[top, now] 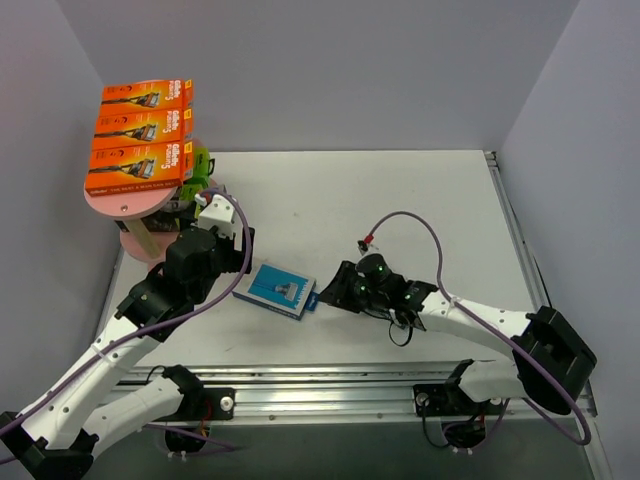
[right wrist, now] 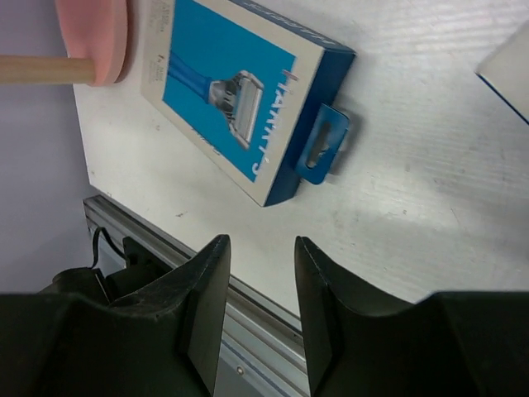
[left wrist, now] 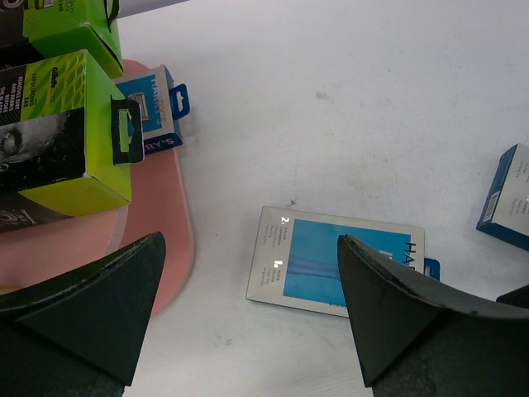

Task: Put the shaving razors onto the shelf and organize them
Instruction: Grab a shaving razor with the right arm

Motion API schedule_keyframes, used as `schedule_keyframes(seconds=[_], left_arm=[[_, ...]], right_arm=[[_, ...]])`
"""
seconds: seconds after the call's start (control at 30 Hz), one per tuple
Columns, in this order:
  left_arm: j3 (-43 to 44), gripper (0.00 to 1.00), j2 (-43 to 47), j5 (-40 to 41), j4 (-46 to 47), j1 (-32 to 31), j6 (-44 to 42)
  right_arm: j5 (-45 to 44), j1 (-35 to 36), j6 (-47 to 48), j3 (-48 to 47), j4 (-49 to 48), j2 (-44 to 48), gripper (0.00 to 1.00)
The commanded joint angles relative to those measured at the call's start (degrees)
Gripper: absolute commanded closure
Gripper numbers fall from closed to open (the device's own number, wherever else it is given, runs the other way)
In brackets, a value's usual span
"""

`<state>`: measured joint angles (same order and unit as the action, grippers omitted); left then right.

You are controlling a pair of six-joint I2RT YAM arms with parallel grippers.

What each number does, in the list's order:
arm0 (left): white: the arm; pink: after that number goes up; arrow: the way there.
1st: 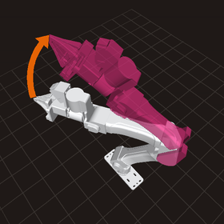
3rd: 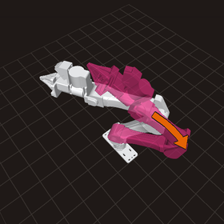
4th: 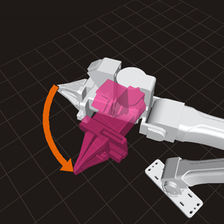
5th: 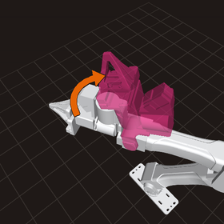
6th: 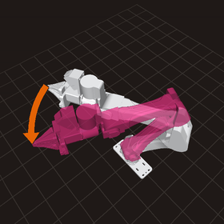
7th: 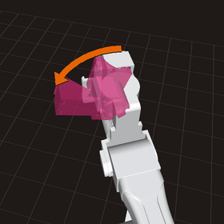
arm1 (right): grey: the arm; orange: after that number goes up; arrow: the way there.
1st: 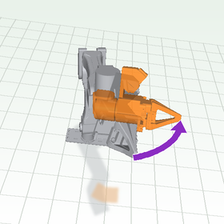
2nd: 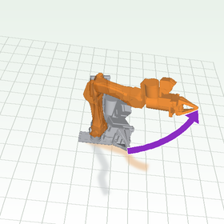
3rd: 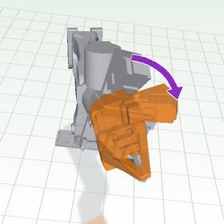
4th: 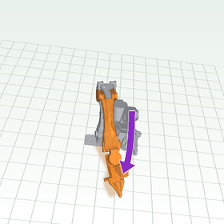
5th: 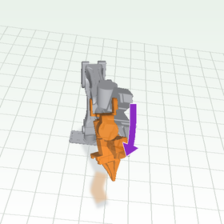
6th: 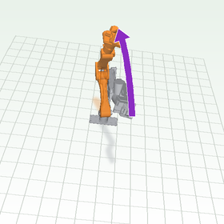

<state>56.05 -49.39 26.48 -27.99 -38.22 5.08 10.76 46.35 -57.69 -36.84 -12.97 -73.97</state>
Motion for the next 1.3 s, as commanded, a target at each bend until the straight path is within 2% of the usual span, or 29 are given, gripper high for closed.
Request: schedule_keyframes(seconds=[0.0,0.53,1.1,1.27], left_arm=[[0.5,0.06,0.5,-0.9,2.7,-0.3,-0.2],[0.6,0.06,0.5,-0.4,2.5,-1.0,-0.1],[0.5,0.06,0.7,-0.1,2.5,-1.5,-0.2],[0.5,0.06,0.9,-0.3,2.5,-1.6,-0.2]], right_arm=[[-7.1,1.1,-6.8,5.7,-8.3,3.0,0.66],[-8.9,3.5,-12.8,16.4,-33.0,-7.8,0.63],[-10.2,4.1,-17.0,18.8,-47.5,-19.4,0.63],[-10.2,4.2,-19.5,20.7,-55.0,-23.1,0.64]])
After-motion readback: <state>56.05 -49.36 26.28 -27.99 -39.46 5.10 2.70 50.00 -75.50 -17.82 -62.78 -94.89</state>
